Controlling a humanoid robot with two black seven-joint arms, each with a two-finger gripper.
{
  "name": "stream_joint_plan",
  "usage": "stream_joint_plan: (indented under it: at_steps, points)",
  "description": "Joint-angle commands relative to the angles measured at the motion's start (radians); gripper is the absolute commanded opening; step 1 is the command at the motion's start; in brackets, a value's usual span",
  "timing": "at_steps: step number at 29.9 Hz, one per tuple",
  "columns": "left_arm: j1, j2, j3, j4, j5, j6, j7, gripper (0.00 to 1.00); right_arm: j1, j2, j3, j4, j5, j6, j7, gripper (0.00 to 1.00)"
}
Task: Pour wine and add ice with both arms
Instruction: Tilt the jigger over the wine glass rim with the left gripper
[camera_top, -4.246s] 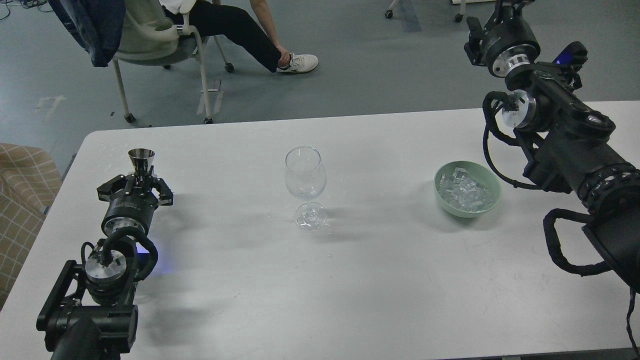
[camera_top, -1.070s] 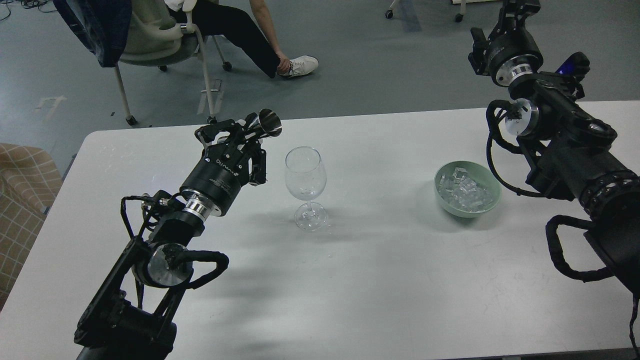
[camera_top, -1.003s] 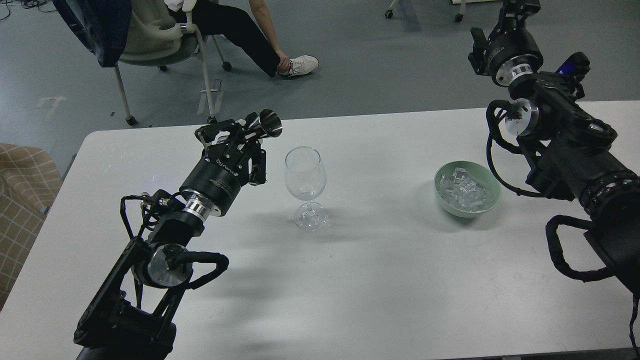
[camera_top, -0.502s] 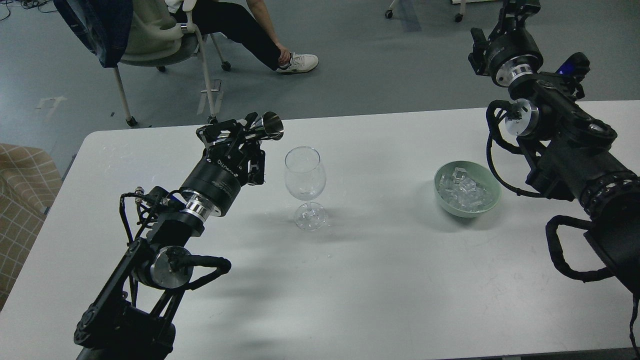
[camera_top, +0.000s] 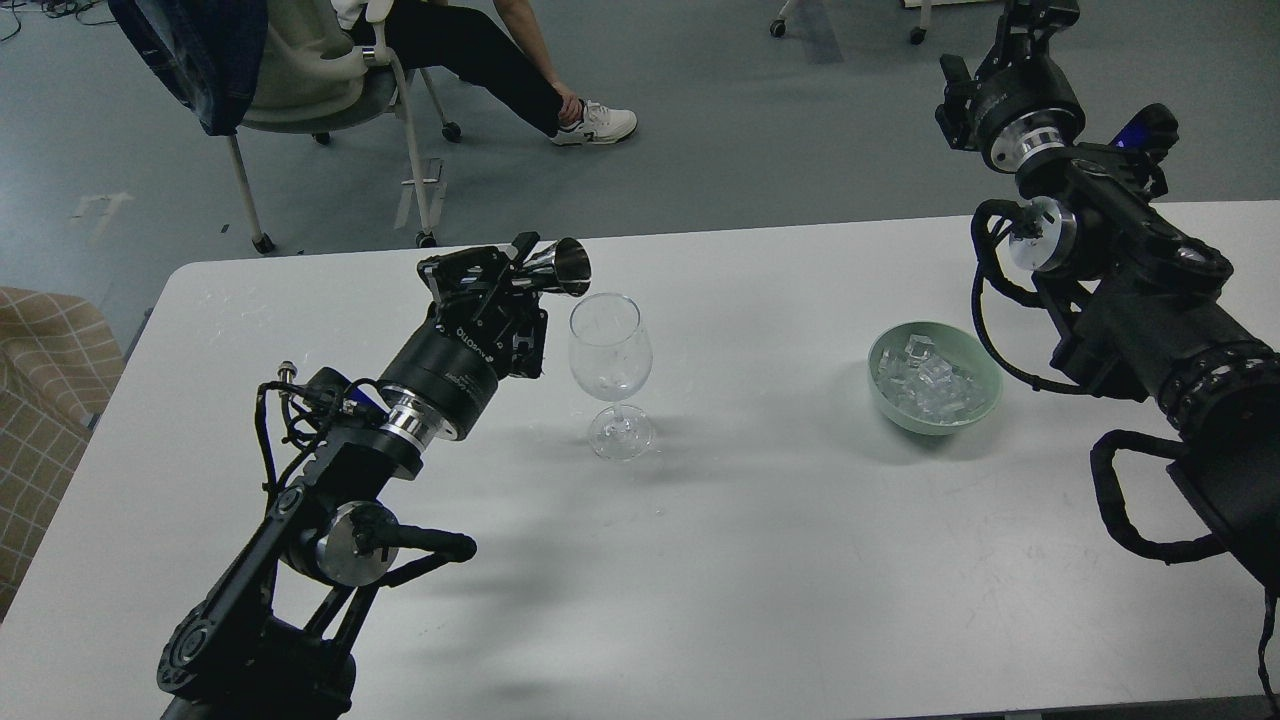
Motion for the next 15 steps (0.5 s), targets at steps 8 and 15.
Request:
stream_joint_plan:
  at_steps: [8,15]
  points:
    - [-0.005,0.004,0.001,0.013,0.083,0.005,0.001,0.11,0.0,0.0,0.001,0.0,0.0,0.0,-0.001,1.0]
    - [-0.005,0.016,0.022,0.016,0.121,0.005,0.001,0.11,0.0,-0.001,0.0,0.0,0.0,0.0,0.001,1.0]
